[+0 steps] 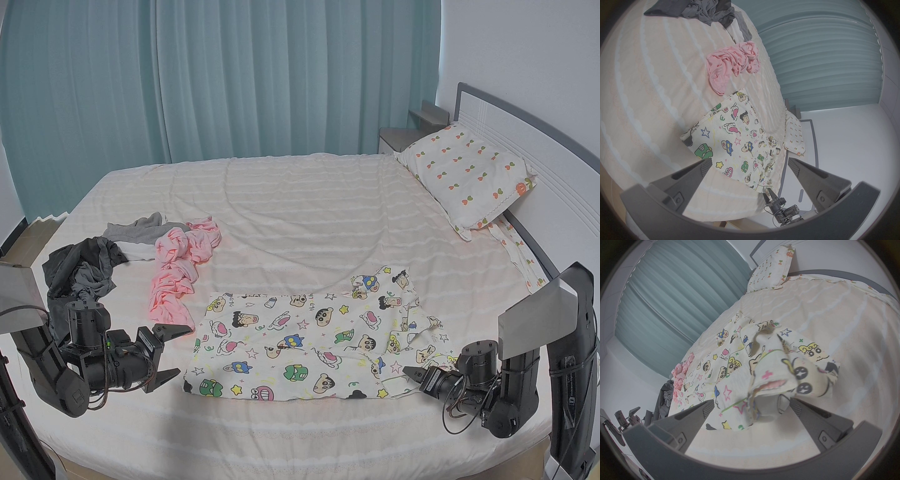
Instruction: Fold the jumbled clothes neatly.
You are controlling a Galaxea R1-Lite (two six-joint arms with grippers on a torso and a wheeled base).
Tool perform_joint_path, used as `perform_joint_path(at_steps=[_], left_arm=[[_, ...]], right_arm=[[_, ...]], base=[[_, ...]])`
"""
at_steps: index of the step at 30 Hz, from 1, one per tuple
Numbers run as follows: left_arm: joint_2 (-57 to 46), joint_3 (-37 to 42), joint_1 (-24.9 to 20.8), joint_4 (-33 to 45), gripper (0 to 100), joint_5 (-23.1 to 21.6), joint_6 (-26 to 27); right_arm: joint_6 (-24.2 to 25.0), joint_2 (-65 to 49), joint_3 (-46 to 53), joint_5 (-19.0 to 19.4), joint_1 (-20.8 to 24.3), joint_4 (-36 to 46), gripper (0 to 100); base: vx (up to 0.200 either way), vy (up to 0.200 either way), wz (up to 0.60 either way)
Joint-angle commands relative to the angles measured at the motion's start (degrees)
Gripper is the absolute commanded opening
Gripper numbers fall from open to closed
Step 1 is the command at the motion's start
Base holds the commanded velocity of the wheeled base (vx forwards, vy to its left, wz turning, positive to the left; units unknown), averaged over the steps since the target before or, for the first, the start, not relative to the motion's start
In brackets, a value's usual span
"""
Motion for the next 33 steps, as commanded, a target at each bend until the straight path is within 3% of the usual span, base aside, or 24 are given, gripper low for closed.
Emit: perform_joint_path(at_steps=[1, 10, 13, 17, 21, 26, 28, 30, 32, 33], left_arm=[[0.3, -0.1, -0.1, 0.0, 100, 0.3, 0.1], [0.7, 0.0, -0.3, 0.0, 100, 0.6, 1.5], [0.9, -0.1, -0.4, 0.0, 100, 0.7, 1.5], [1.0, 0.0, -0.5, -0.1, 100, 0.7, 1.9], [1.0, 0.0, -0.5, -0.1, 100, 0.8, 1.9], [1.1, 0.0, -1.0, 0.0, 100, 2.3, 1.9], [1.8, -0.1, -1.8, -0.1, 100, 3.9, 2.0], [1.9, -0.2, -2.1, -0.1, 100, 4.5, 2.0], [1.9, -0.2, -2.1, -0.1, 100, 4.6, 2.0], [1.9, -0.1, -2.4, -0.1, 100, 4.7, 2.0]], right_arm=[[-2.4, 1.1, 0.1, 0.6, -6.1, -0.6, 100], [-6.0, 0.7, -0.7, 2.3, -11.2, -0.7, 100], [-8.9, -2.5, 2.4, 8.4, -14.0, -0.6, 100], [-17.2, -4.9, 6.3, 17.9, -18.8, -0.7, 100], [-21.4, -4.1, 6.1, 22.3, -23.8, -0.7, 100], [-22.0, -4.6, 6.0, 27.5, -27.9, -0.7, 100], [-27.9, -3.0, 4.6, 31.7, -32.2, -0.7, 100], [-31.7, -1.9, 4.5, 34.9, -33.6, -0.7, 100], [-32.5, -1.8, 4.5, 35.7, -33.7, -0.7, 100], [-38.9, -1.3, 4.5, 42.0, -35.2, -0.7, 100]], base=[[0.0, 0.0, 0.0], [0.0, 0.0, 0.0], [0.0, 0.0, 0.0], [0.0, 0.0, 0.0], [0.0, 0.0, 0.0], [0.0, 0.0, 0.0], [0.0, 0.0, 0.0], [0.0, 0.0, 0.0], [0.0, 0.0, 0.0], [0.0, 0.0, 0.0]])
